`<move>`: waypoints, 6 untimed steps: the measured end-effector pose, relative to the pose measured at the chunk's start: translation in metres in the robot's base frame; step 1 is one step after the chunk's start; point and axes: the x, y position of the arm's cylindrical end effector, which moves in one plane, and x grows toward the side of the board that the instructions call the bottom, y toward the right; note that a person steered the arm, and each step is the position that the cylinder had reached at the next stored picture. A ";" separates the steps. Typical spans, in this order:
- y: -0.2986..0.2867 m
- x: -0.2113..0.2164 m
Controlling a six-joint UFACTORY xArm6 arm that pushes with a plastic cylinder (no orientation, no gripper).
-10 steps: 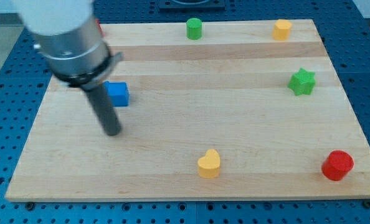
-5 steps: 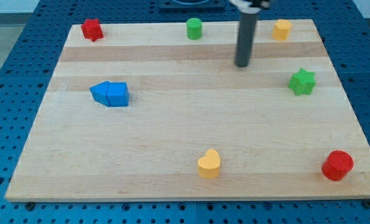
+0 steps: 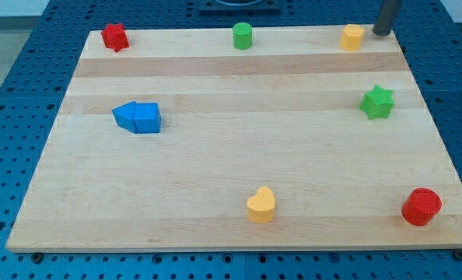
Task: Push the yellow hexagon into the yellow heart
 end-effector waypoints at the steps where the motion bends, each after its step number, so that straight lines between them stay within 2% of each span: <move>1: -0.015 0.001; 3: -0.037 0.030; 5: -0.078 0.006; 6: -0.091 0.016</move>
